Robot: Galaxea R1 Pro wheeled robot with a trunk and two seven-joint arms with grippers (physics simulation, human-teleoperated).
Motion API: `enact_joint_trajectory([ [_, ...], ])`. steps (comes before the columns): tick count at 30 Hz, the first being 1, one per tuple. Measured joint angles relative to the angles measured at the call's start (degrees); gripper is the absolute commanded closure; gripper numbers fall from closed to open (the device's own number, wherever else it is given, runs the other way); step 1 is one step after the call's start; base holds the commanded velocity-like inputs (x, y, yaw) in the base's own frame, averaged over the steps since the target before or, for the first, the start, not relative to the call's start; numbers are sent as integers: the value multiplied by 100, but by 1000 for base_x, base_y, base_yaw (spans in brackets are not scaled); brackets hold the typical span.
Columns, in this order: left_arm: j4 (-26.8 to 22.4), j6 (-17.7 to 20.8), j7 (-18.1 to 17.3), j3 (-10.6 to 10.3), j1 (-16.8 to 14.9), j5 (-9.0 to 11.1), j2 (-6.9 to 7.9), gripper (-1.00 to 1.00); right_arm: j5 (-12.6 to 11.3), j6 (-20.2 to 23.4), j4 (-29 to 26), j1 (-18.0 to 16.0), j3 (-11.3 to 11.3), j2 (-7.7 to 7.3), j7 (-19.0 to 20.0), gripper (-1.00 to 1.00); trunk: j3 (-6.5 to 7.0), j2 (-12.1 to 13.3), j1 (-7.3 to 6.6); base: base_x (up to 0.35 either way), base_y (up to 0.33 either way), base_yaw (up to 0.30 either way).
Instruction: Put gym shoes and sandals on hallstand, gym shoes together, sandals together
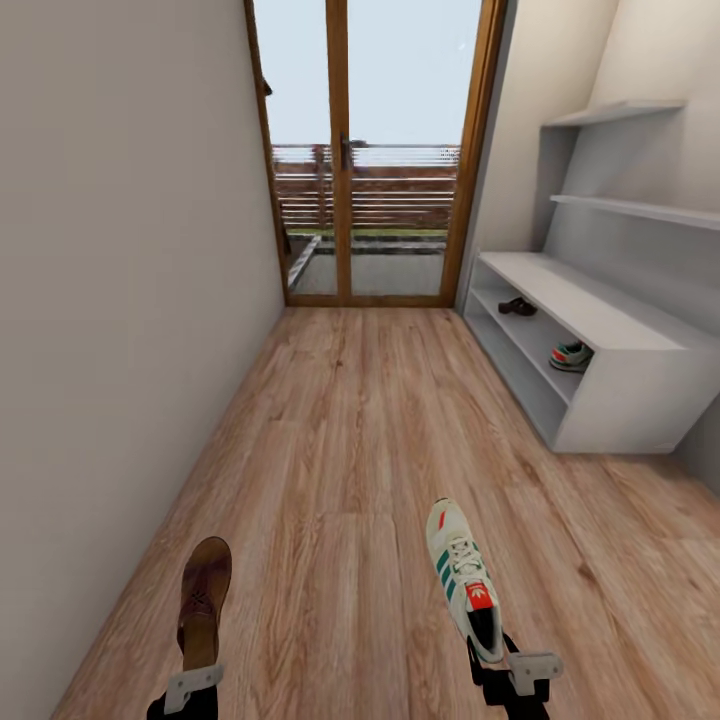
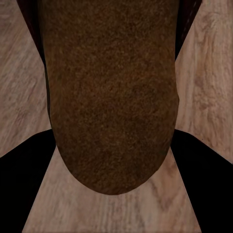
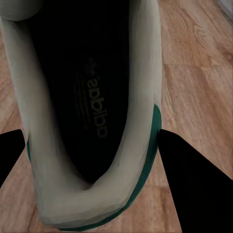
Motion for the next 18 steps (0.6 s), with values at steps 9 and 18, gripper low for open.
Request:
enact_joint_trajectory([
  [9, 0, 0, 0, 0, 0, 0, 0, 100, 2, 0, 0, 0, 1, -1, 2, 100, 0, 0, 0, 339, 0, 0],
  [18, 0, 0, 0, 0, 0, 0, 0, 100, 2, -3, 0, 0, 2, -2, 2, 100, 0, 0, 0, 339, 0, 0],
])
